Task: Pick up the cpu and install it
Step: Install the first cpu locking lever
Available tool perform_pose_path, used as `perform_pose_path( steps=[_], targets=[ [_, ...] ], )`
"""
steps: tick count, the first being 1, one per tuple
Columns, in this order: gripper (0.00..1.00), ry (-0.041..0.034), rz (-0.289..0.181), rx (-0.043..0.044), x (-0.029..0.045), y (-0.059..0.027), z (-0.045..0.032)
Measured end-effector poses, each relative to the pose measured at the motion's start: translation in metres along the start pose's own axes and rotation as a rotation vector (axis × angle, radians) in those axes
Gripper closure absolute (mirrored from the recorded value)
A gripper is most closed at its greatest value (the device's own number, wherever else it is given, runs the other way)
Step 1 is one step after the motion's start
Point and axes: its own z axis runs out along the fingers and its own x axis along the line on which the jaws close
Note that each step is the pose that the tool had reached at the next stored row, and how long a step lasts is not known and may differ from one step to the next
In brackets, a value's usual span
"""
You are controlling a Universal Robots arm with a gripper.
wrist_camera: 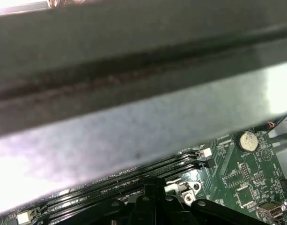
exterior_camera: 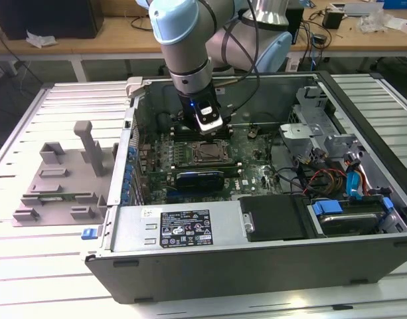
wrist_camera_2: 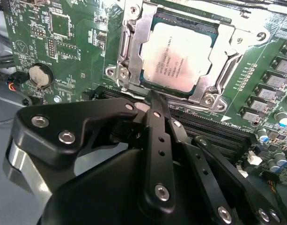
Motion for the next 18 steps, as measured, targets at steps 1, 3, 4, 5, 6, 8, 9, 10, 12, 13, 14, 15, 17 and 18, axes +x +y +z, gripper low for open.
perform_pose_path(
  steps=[1,3,4,5,6,8,9,10,12,13,14,15,17,18],
  targets=[
    [0.89,-0.0001,0.000,0.0003,-0.0003,0.0002,-0.0015],
    [0.89,-0.0001,0.000,-0.0002,-0.0012,0.0013,-0.0068],
    [0.89,-0.0001,0.000,-0.0002,-0.0015,0.0016,-0.0083],
    [0.89,-0.0001,0.000,-0.0002,-0.0019,0.0020,-0.0106],
    [0.89,-0.0001,0.000,-0.0001,-0.0021,0.0022,-0.0113],
    [0.89,0.0000,0.000,-0.0009,-0.0021,0.0024,-0.0114],
    [0.89,0.0002,0.000,-0.0015,-0.0019,0.0027,-0.0114],
    [0.89,0.0004,0.001,-0.0028,-0.0017,0.0034,-0.0113],
    [0.89,0.0009,0.001,-0.0047,-0.0013,0.0046,-0.0110],
    [0.89,0.0008,0.002,-0.0049,-0.0011,0.0049,-0.0108],
    [0.89,0.0007,0.002,-0.0050,-0.0010,0.0050,-0.0106],
    [0.89,0.0006,0.002,-0.0049,-0.0007,0.0051,-0.0103],
    [0.89,-0.0002,0.002,-0.0051,0.0000,0.0050,-0.0097],
    [0.89,-0.0015,0.002,-0.0055,0.0006,0.0048,-0.0092]
  ],
)
